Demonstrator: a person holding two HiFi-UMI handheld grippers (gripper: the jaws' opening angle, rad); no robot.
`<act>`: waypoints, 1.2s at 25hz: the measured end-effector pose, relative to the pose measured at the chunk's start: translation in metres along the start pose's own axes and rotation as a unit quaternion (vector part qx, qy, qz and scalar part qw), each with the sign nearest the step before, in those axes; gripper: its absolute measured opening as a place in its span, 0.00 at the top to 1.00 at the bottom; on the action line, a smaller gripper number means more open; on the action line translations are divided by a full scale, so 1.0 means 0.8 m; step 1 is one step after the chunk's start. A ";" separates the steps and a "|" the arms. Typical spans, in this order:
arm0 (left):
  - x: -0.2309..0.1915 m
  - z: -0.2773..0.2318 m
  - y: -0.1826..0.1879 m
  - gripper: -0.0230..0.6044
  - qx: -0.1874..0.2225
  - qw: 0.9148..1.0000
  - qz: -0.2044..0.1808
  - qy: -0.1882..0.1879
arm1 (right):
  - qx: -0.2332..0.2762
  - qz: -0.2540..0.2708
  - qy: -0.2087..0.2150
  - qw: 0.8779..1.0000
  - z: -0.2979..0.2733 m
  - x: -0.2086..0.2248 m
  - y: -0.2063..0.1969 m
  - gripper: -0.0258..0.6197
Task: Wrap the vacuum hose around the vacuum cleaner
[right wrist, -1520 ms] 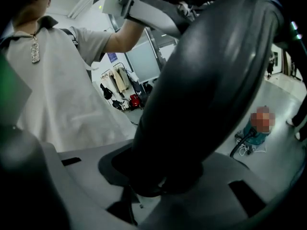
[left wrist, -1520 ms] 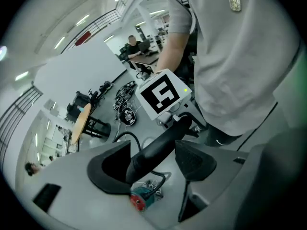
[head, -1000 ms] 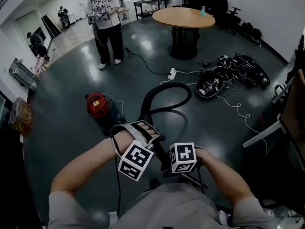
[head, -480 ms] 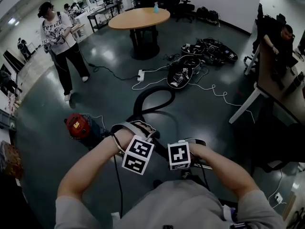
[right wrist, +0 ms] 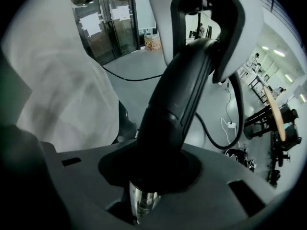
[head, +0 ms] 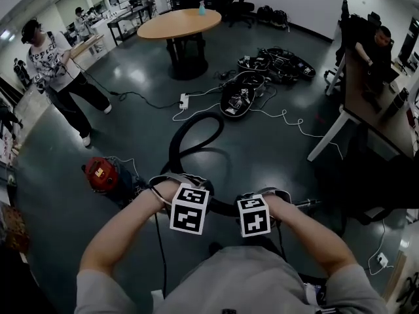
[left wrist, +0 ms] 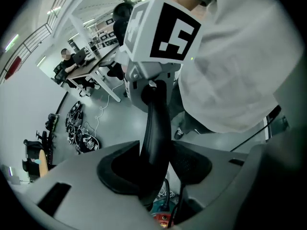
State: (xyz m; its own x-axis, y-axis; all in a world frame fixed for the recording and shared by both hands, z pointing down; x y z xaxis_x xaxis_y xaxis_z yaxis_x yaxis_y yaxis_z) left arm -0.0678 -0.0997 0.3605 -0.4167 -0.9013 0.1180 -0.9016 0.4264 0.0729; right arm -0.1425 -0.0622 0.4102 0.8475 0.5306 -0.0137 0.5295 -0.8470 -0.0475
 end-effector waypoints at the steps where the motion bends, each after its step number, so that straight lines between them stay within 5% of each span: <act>1: 0.004 -0.002 0.001 0.65 0.004 1.000 0.009 -0.006 | 0.001 0.002 -0.010 1.000 0.001 -0.002 -0.001 0.78; 11: 0.047 -0.038 -0.021 0.67 0.049 0.990 0.118 -0.055 | -0.005 0.100 -0.079 0.992 0.001 0.008 0.012 0.78; 18: 0.053 -0.042 -0.042 0.67 0.072 0.967 0.239 -0.057 | 0.006 0.210 -0.077 0.975 -0.004 0.044 0.029 0.78; 22: 0.066 -0.054 -0.048 0.67 0.047 0.956 0.281 -0.067 | 0.016 0.273 -0.076 0.959 -0.008 0.059 0.044 0.78; 30: 0.089 -0.058 -0.075 0.67 0.044 0.905 0.418 -0.066 | 0.031 0.393 -0.062 0.917 -0.009 0.084 0.088 0.78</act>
State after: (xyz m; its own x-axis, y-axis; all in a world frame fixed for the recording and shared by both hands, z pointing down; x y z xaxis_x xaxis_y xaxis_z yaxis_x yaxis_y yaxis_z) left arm -0.0382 -0.1863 0.4103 -0.9624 -0.2705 -0.0251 -0.2683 0.9610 -0.0675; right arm -0.0483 -0.0862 0.4132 0.9540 -0.2394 -0.1803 -0.2487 -0.9681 -0.0303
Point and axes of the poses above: the fingertips, and each gripper's own axes: z backward along the fingers, x to its right, y out of its top, the point moved 6 cm from there along z, backward along the fingers, and after that the axes turned 15 degrees about -x, right-handed, at the moved point
